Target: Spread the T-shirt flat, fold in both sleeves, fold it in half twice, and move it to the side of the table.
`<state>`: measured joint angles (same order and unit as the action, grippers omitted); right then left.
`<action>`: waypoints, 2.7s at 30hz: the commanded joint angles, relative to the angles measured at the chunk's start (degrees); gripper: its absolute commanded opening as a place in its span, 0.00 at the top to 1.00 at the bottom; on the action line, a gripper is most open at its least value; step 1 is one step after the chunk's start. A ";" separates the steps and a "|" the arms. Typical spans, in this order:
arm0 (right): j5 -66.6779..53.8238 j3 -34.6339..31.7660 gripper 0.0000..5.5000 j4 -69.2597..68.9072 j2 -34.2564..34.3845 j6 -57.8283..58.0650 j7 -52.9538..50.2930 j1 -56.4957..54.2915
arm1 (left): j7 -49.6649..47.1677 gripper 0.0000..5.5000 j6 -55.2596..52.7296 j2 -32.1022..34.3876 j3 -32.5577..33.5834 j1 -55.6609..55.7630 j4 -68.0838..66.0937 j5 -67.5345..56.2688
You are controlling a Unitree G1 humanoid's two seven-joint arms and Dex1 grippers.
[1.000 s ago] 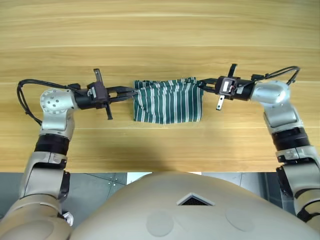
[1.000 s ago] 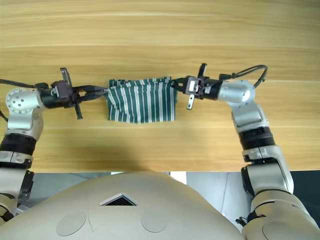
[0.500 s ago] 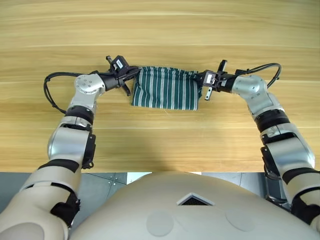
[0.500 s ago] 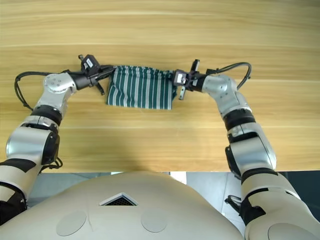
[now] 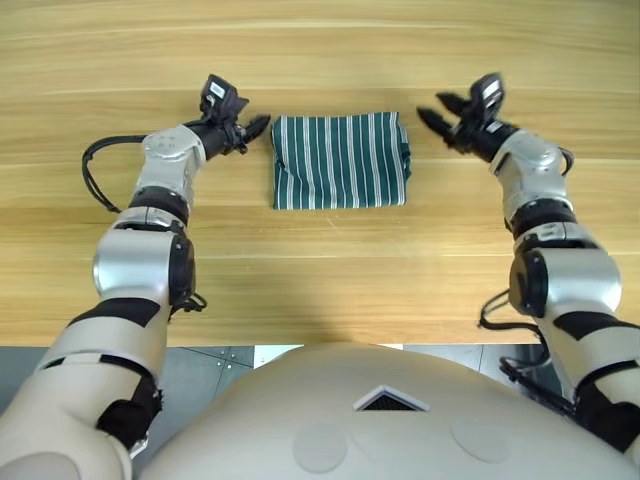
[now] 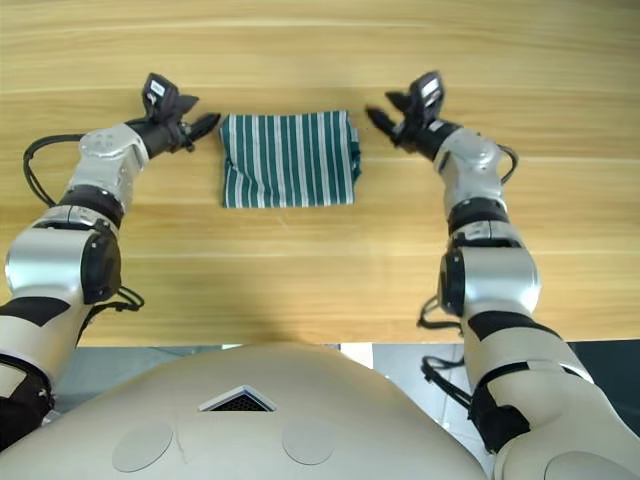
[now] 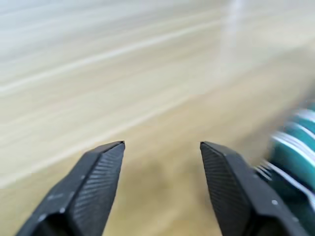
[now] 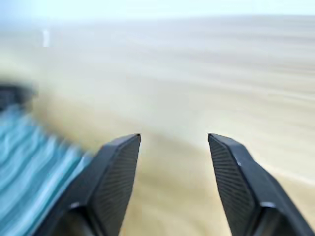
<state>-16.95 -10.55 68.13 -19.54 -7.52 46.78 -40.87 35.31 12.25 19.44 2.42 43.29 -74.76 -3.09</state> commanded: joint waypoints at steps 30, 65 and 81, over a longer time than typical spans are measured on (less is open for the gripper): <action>46.99 36.47 0.98 -4.80 10.56 -28.99 -16.51 -3.51 | 46.45 0.91 35.14 1.97 -3.79 -20.13 23.76 -5.66; 39.92 31.62 1.00 3.16 5.00 -18.66 -18.09 0.46 | -9.72 1.00 32.40 8.21 -31.33 -11.83 2.44 35.42; 31.59 31.27 1.00 -23.68 -5.18 -22.50 1.76 15.98 | 41.81 1.00 32.14 8.59 -19.65 -17.03 36.26 -12.19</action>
<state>14.45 19.15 47.68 -23.58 -31.25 45.58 -27.77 74.82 46.73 26.55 -16.61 26.61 -42.80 -14.96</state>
